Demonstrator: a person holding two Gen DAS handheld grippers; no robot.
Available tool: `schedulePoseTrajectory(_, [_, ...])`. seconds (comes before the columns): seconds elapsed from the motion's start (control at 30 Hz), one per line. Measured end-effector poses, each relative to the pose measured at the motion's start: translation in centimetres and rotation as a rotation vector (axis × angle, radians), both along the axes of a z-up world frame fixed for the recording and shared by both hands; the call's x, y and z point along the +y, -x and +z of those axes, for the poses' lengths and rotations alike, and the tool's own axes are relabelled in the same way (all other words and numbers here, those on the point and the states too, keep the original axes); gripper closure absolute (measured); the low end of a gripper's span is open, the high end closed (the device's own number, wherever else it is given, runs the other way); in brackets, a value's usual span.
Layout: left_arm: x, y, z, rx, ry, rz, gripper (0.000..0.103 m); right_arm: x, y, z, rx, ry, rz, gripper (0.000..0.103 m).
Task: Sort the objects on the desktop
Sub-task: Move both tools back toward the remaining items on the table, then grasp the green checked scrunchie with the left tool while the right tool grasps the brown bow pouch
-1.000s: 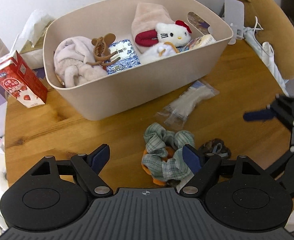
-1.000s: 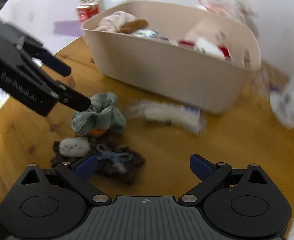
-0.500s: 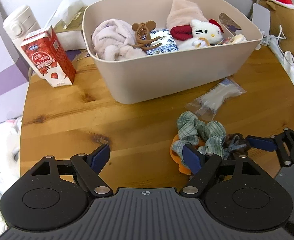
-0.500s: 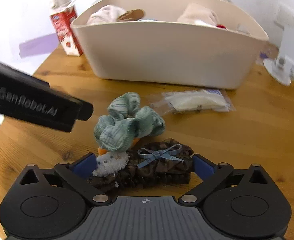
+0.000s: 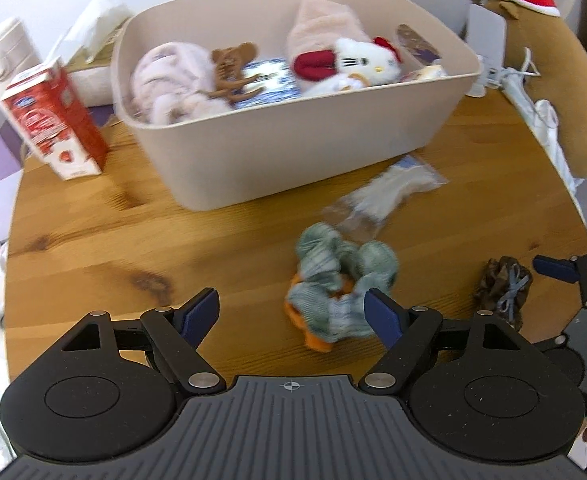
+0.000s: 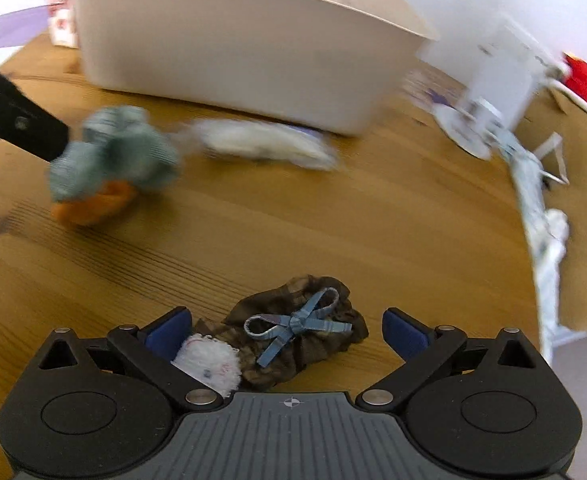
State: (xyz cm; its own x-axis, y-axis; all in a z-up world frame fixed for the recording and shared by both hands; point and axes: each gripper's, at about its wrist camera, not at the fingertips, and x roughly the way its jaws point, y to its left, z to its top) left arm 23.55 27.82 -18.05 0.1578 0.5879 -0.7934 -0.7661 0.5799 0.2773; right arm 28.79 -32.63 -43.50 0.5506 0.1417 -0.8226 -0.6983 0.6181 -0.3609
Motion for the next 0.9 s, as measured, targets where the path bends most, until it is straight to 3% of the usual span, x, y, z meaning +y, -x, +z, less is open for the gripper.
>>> schedulePoseTrajectory(0.2, [0.0, -2.4, -1.5, 0.057, -0.045, -0.067, 0.021, -2.5, -1.4, 0.5, 0.036, -0.023, -0.081, 0.0])
schedulePoseTrajectory(0.37, [1.0, -3.0, -2.6, 0.081, 0.011, -0.083, 0.021, -3.4, -1.9, 0.1, 0.098, -0.05, -0.107, 0.008])
schedulePoseTrajectory(0.57, [0.4, -3.9, -2.9, 0.074, 0.021, -0.131, 0.021, -4.4, -1.9, 0.2, 0.171, -0.124, -0.132, 0.017])
schedulePoseTrajectory(0.83, [-0.5, -4.7, -2.6, 0.044, -0.048, -0.181, 0.022, -4.9, -2.2, 0.3, 0.187, -0.158, -0.13, 0.028])
schedulePoseTrajectory(0.9, [-0.8, -4.9, -2.7, 0.058, -0.083, -0.203, 0.03, -5.1, -2.2, 0.4, 0.185, -0.164, -0.13, 0.032])
